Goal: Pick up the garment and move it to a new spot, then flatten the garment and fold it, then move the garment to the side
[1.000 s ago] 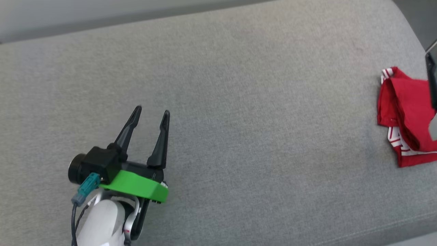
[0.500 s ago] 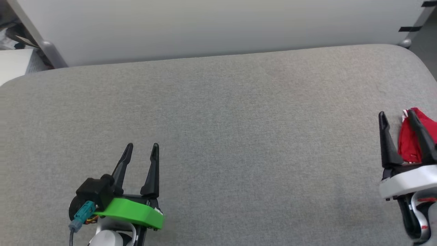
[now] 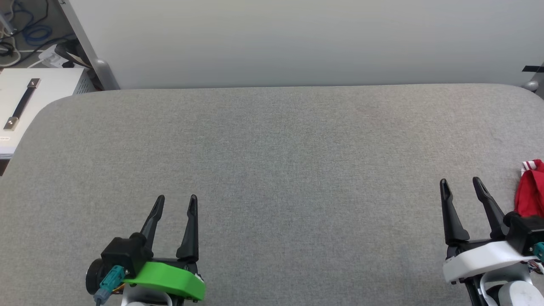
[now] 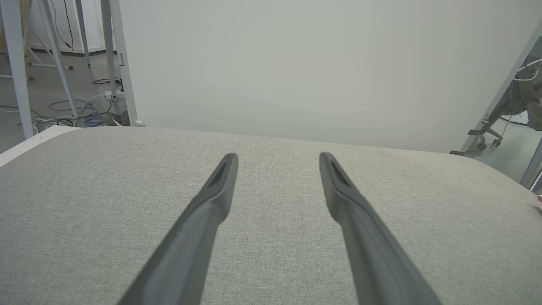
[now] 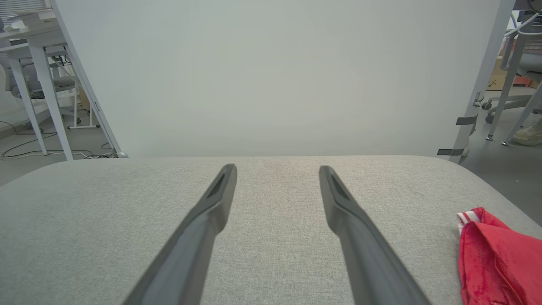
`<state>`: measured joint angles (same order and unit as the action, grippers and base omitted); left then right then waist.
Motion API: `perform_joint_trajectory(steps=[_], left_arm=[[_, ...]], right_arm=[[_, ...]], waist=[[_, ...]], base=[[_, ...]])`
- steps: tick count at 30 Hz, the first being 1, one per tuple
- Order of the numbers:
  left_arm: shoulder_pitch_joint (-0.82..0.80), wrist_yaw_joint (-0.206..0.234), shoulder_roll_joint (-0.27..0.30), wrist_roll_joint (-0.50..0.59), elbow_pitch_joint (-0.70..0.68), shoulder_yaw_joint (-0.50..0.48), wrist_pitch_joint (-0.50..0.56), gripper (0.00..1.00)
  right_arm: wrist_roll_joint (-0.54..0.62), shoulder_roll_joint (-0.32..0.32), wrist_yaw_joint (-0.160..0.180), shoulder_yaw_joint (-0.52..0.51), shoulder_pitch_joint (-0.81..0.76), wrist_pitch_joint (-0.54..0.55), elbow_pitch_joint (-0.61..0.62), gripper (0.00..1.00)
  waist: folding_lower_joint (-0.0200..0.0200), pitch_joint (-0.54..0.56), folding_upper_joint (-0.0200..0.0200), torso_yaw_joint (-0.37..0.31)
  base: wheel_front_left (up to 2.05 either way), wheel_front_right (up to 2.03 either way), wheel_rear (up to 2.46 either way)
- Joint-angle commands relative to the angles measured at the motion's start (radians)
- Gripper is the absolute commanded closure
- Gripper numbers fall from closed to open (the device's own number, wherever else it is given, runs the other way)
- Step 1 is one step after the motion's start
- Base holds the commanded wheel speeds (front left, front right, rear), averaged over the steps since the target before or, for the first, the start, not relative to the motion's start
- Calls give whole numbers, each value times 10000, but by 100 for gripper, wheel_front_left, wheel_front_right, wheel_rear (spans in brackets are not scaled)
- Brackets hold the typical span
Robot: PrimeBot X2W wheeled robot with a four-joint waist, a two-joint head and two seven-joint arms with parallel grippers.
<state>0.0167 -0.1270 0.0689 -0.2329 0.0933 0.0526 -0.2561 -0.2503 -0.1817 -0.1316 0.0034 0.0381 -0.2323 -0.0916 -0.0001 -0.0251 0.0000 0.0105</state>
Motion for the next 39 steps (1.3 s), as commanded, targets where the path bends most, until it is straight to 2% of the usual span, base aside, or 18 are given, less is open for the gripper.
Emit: perform_joint_trajectory(steps=[1,31,32,39], left_arm=[[132,-33,-51,74,-16,16,-57,0],[68,-36,-104,-33,-147,0,-57,0],[15,-5,-60,17,-121,11,2,100],[8,41,-62,93,-142,5,107,100]], right_arm=[[191,1,9,22,-115,-90,-61,0],[55,-62,9,204,59,-263,-418,0],[96,-47,0,188,-31,-188,-390,100],[181,-2,0,178,-45,-96,-345,100]], waist=[[1,-16,0,4],[1,-86,0,-70],[1,-86,0,-71],[1,-75,0,-73]], base=[[0,0,0],[0,0,0],[0,0,0],[0,0,0]])
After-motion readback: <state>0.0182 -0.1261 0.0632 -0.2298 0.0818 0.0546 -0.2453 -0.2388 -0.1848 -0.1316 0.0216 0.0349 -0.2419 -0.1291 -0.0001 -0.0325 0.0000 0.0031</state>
